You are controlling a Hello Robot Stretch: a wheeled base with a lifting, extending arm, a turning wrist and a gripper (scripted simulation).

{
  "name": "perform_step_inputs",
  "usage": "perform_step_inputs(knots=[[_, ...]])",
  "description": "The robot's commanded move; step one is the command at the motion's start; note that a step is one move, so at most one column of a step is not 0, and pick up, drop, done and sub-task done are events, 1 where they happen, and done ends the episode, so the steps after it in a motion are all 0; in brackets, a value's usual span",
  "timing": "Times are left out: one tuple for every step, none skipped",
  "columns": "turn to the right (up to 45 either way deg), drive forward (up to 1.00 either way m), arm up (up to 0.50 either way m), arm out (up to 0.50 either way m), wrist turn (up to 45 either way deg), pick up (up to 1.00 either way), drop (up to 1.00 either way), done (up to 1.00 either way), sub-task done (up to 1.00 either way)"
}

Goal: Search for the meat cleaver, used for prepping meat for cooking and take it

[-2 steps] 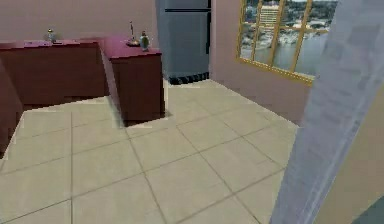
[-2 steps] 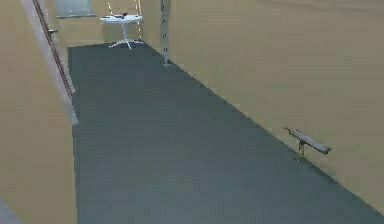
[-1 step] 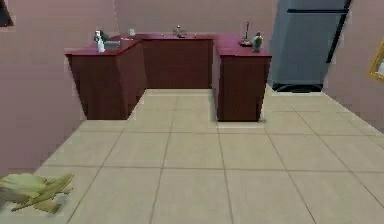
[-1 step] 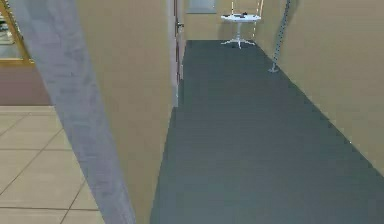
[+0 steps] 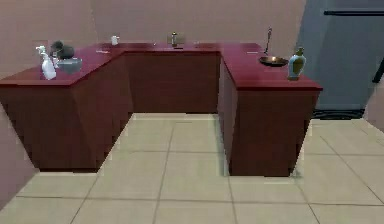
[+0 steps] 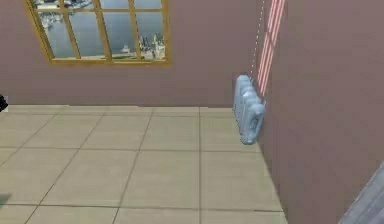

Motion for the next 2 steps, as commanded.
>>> perform_step_inputs(knots=[[0.0,1.00,0.00,0.00,0.0,0.00,0.00,0.00,0.00],[0.0,0.80,0.00,0.00,0.0,0.00,0.00,0.00,0.00]])
